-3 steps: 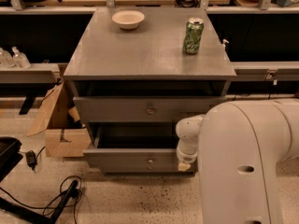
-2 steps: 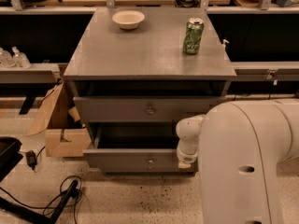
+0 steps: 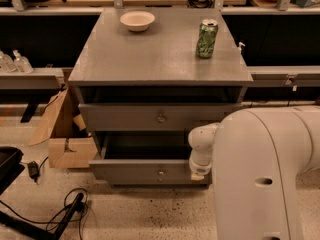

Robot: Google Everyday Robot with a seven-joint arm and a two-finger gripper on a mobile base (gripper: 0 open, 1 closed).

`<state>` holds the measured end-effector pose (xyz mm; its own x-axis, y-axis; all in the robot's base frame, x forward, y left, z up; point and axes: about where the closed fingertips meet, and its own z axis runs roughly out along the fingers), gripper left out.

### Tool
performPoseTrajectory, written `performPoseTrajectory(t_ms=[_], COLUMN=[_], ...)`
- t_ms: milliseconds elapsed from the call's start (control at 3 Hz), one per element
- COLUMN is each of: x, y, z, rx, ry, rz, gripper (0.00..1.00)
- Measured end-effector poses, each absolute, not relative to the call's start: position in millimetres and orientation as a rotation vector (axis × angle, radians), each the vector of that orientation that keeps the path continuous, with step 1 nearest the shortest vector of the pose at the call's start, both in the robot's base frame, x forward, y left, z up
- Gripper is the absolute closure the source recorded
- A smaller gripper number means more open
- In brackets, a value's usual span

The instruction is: Open middle drawer

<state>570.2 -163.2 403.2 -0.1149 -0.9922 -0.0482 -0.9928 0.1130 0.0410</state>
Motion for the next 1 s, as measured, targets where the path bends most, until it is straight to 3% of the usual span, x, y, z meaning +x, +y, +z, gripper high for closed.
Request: performPoseTrajectory(t_ms=[667, 1000], x=[570.2, 570.2], y=[-163.2, -163.2], z=[404.0, 403.9], rx=[-2.084, -2.084], ry=[2.337, 2.337], rz=[0.098, 0.098], gripper=[1.0, 0.82])
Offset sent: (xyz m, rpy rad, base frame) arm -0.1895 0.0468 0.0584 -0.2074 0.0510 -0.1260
